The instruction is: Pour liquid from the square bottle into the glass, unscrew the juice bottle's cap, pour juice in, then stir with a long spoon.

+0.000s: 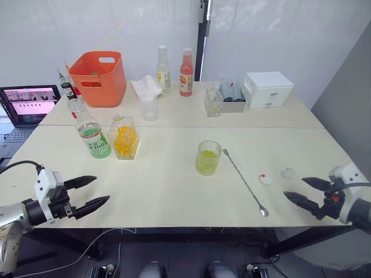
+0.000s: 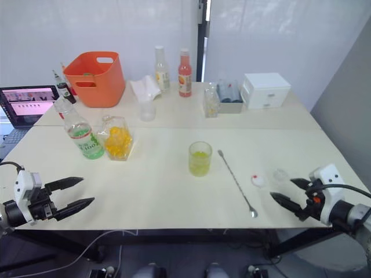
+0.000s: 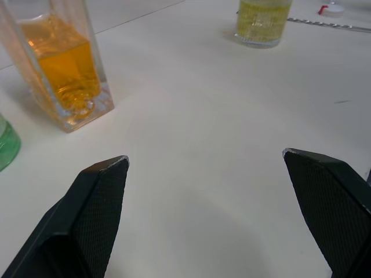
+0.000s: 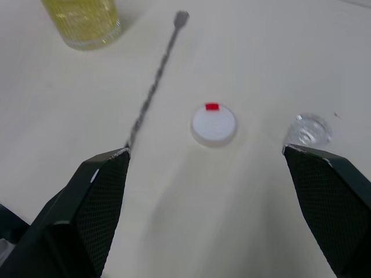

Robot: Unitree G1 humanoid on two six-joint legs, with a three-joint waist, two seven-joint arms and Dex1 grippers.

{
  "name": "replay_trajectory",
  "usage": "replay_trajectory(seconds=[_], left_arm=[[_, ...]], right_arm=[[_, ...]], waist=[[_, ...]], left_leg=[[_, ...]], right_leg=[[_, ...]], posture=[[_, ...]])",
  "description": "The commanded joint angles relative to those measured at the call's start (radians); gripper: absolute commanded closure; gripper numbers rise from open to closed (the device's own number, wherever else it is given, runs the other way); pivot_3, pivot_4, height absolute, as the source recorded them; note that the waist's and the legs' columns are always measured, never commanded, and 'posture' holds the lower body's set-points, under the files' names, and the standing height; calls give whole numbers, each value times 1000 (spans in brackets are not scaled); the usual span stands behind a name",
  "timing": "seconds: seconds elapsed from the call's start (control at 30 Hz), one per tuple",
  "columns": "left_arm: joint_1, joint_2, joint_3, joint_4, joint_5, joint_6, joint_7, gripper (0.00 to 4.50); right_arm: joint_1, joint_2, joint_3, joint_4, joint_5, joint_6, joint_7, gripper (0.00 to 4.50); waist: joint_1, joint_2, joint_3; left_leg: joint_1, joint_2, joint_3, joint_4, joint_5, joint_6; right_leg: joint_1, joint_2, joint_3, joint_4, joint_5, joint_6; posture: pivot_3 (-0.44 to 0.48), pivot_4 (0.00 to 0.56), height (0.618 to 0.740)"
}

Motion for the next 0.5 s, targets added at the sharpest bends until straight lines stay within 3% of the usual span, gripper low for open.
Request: replay_trajectory(seconds=[0.03, 0.5], left_arm=[[4, -12, 27, 9, 9, -32, 30, 0], [35, -23, 20, -18, 19, -43, 75, 0]], right_arm=[[-25, 24, -28, -6, 1, -41, -50, 38], [-59, 18, 6, 21, -15, -63, -65, 38]], waist=[[0, 0, 0], [3, 0, 0]], left_leg=[[0, 0, 0, 0, 0, 0], [0, 0, 0, 0, 0, 0]], right_leg=[[0, 0, 0, 0, 0, 0], [0, -1, 0, 1, 0, 0]], posture=[[0, 150, 715], [0, 150, 715]])
